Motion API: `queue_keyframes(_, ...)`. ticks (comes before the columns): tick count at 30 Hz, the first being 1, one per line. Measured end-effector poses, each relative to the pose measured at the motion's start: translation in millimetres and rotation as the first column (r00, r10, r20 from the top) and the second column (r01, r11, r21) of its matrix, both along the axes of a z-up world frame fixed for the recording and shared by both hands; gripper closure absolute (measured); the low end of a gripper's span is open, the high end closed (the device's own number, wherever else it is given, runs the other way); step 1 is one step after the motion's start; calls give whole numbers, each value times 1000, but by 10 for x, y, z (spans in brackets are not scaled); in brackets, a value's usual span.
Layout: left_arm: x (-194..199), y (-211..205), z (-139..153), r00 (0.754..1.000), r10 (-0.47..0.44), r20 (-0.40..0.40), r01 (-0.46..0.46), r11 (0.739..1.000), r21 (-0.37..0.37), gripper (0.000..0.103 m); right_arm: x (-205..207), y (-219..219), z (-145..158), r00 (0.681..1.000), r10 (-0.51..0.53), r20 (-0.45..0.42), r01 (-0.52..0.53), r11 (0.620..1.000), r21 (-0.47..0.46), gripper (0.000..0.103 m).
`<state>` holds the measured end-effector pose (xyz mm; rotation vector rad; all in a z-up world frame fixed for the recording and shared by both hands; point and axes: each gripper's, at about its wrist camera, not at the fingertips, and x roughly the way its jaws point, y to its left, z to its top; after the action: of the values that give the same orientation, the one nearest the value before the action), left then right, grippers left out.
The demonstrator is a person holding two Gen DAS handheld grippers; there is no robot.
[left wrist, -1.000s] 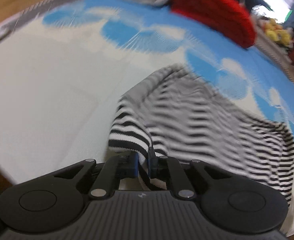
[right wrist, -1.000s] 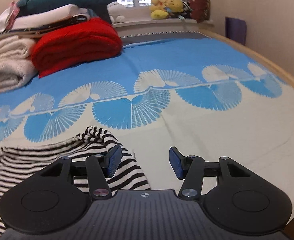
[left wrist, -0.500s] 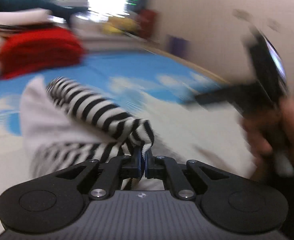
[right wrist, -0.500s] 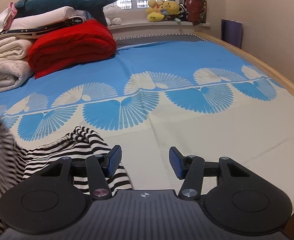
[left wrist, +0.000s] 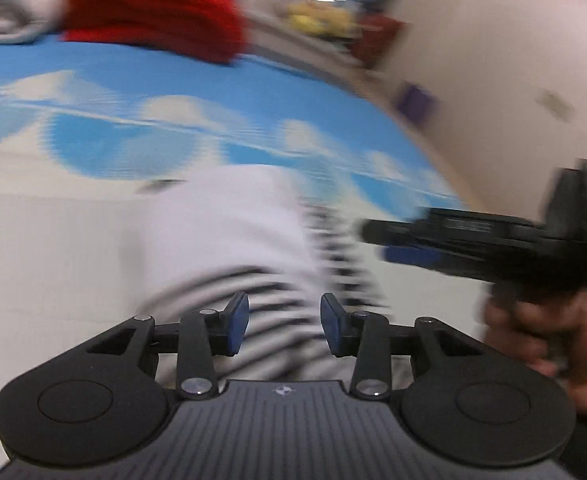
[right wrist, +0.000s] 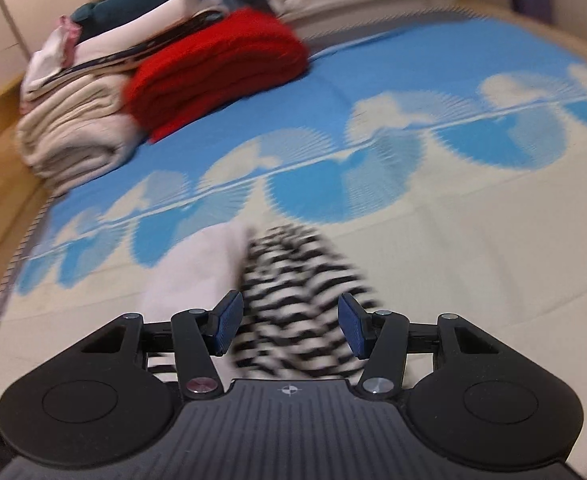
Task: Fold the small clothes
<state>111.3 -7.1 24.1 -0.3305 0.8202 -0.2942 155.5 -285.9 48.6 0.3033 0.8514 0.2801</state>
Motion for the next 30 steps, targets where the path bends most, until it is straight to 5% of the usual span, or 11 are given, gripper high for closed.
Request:
queue_keyframes(6,144,402,-226,980,161,-118,-159,987,29,53,246,553,-278,984,106,-140,-111,994,-24,47)
queue_keyframes(7,140,452,-255,976,173,-131,-172,985,19,45,266,604,-314,982,114,-152,-121,992,-35,52)
queue_keyframes(8,131,464,-262,974,181,-139,-181,983,11,39,280,636,-333,979,128,-158,-133,991,-22,83)
queue_keyframes(9,160,485,-269,972,184,-147,-186,983,1,37,274,627,-320,979,132,-156,-133,991,0,97)
queue_keyframes(14,134,313,-260,981,108,-161,-111,994,-8,18,84,75,-12,999,43,-15,-40,985,166,102)
queue_keyframes(17,167,59,-344,986,29,-167,-22,999,41,13,44,-247,-72,995,-75,-72,79,996,50,102)
queue_keyframes(20,180,-108,-429,984,-6,-178,16,998,57,13,87,-441,-218,978,-132,-162,132,991,-9,102)
queue_keyframes(26,151,-84,-415,978,-37,-205,35,999,-13,14,137,-258,-225,987,-98,-131,84,990,-110,102)
queue_keyframes(27,155,-69,-476,976,-31,-218,34,999,12,16,136,-245,-219,988,-87,-125,74,992,-103,102)
queue_keyframes(29,192,-1,-588,967,-16,-255,22,1000,21,40,161,-173,-221,991,-51,-121,42,997,-72,102)
queue_keyframes(30,196,58,-620,961,7,-277,-3,1000,12,41,184,-163,-236,991,-35,-130,29,998,-47,100)
